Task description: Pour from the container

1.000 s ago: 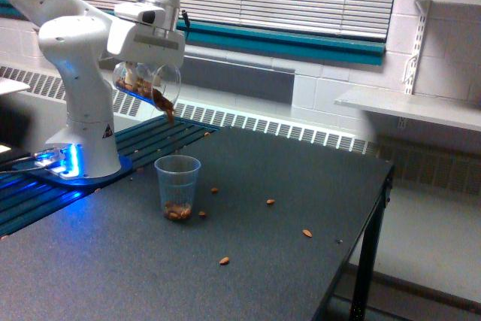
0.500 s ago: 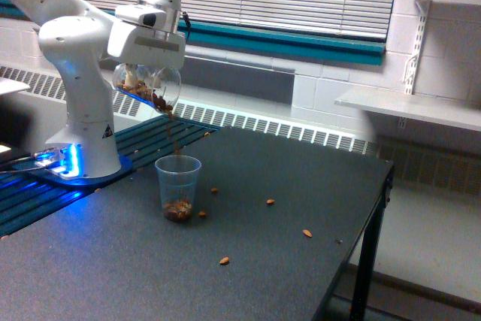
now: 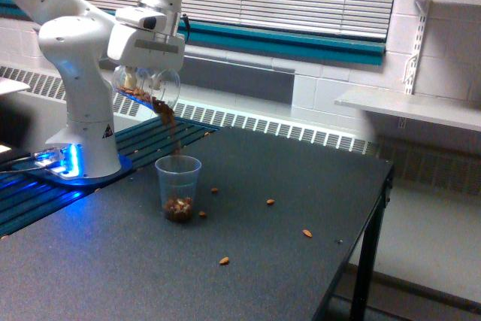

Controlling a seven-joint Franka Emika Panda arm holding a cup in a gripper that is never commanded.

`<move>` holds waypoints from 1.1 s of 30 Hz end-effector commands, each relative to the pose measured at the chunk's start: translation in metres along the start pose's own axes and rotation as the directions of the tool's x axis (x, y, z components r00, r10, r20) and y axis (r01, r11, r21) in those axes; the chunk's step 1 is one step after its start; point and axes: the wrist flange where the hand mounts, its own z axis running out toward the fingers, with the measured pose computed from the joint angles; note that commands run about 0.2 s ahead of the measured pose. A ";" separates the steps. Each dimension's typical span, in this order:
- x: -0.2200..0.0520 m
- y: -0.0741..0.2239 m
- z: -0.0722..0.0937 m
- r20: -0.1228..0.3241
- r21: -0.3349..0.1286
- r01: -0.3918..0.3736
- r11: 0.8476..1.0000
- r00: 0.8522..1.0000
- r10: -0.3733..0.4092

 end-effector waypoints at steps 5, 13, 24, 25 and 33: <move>-0.008 0.000 0.015 0.050 -0.034 0.039 0.999 0.998 -0.037; -0.008 0.002 0.014 0.072 -0.042 0.040 0.998 0.997 -0.037; -0.008 0.004 0.014 0.105 -0.061 0.051 0.997 0.993 -0.044; -0.008 0.004 0.014 0.110 -0.062 0.052 0.997 0.993 -0.045; -0.005 0.006 0.013 0.116 -0.074 0.048 0.996 0.992 -0.039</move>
